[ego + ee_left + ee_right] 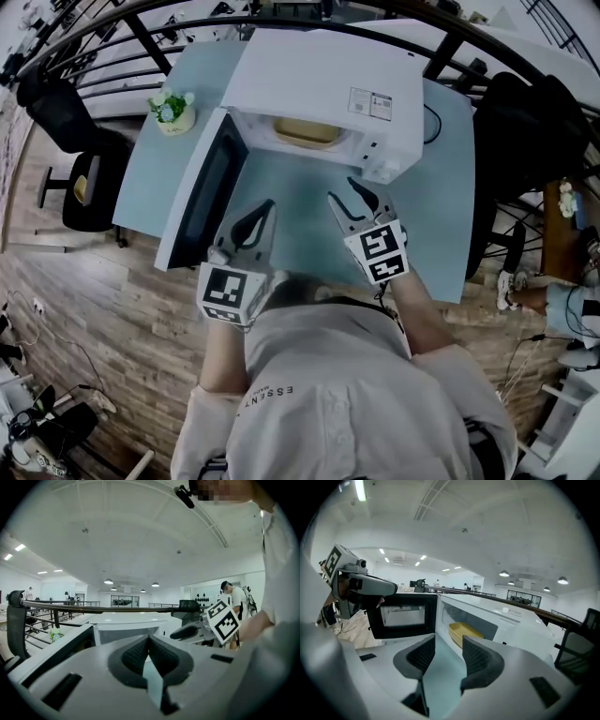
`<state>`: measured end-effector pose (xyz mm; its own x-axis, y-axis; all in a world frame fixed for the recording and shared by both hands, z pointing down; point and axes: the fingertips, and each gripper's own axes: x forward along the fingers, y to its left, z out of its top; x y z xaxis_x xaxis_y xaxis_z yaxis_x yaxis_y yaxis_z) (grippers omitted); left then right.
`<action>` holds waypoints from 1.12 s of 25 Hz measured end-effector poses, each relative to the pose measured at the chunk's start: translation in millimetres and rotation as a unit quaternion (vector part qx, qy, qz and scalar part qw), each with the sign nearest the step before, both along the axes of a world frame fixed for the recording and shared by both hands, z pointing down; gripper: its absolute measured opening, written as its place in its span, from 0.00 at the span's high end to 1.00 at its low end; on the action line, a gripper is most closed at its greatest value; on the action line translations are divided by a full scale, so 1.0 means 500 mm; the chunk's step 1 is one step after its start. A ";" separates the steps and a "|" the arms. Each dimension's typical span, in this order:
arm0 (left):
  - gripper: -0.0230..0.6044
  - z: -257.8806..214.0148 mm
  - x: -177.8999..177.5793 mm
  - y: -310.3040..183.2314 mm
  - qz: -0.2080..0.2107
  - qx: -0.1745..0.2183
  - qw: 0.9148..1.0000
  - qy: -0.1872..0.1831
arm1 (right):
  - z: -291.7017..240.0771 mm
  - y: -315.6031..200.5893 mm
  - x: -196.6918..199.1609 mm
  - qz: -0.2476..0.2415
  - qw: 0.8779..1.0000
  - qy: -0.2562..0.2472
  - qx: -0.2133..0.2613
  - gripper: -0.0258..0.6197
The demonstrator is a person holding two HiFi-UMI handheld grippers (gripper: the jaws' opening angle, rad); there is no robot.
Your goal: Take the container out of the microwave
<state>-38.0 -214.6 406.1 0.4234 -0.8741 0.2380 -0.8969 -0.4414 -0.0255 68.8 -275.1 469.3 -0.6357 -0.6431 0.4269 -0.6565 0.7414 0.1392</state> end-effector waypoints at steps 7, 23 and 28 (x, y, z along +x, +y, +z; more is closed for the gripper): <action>0.96 0.013 -0.037 -0.055 0.025 -0.004 1.000 0.012 | 0.063 -0.105 -0.073 -0.025 0.993 0.113 -0.016 0.69; 0.96 0.058 -0.111 -0.102 0.033 -0.023 0.999 0.018 | 0.228 -0.271 -0.183 -0.107 0.934 0.340 -0.040 0.69; 0.96 0.062 -0.126 -0.106 0.028 -0.025 0.999 0.024 | 0.256 -0.290 -0.190 -0.130 0.920 0.364 -0.062 0.71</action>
<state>-101.2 -267.7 437.2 0.4827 -0.8364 0.2598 -0.8707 -0.4901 0.0399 -26.1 -420.3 597.5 -0.2774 -0.4275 0.8604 -0.2196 0.9001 0.3764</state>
